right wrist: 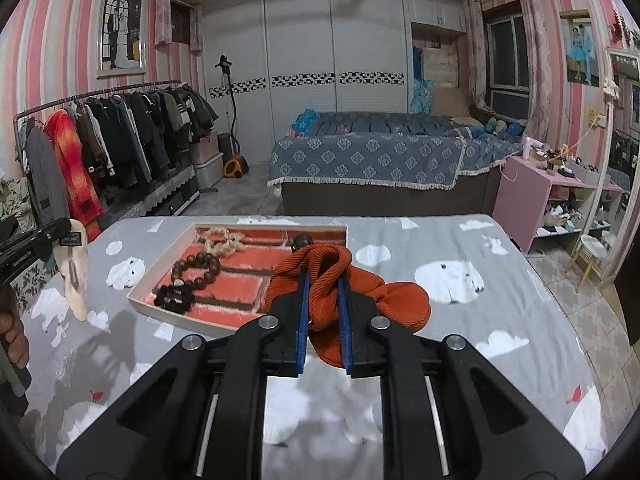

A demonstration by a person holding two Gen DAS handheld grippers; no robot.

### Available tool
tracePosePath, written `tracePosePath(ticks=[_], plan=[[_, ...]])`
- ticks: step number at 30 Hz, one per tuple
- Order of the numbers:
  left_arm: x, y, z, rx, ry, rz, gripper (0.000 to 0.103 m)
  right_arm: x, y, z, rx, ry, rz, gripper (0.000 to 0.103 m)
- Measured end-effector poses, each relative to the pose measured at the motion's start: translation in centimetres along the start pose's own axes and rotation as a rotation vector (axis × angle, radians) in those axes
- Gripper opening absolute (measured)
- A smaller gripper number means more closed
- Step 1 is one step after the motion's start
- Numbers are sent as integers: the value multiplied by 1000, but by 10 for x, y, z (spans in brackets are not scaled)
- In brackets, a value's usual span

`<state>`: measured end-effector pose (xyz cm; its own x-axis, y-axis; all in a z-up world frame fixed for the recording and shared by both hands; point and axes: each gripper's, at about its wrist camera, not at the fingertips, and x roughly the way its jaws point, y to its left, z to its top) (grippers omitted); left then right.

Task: Organize jewelry
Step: 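Carry the hair comb and orange scrunchie into the tray and open both tools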

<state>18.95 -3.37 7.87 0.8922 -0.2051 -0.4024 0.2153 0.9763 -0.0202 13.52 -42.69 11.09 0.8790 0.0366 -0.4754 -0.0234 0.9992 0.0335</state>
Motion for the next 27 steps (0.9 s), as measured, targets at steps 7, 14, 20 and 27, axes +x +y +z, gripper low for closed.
tracePosePath(ticks=[7, 14, 20, 27], plan=[[19, -3, 16, 5, -13, -6, 7, 11, 4, 27, -7, -46, 3, 14], [36, -3, 34, -22, -38, -23, 7, 32, 17, 52, -6, -78, 20, 14], [69, -2, 29, -69, -15, -67, 7, 66, 36, 51, -20, -60, 58, 14], [123, -3, -8, -97, 81, -35, 7, 113, 46, 20, -43, 9, 69, 14]])
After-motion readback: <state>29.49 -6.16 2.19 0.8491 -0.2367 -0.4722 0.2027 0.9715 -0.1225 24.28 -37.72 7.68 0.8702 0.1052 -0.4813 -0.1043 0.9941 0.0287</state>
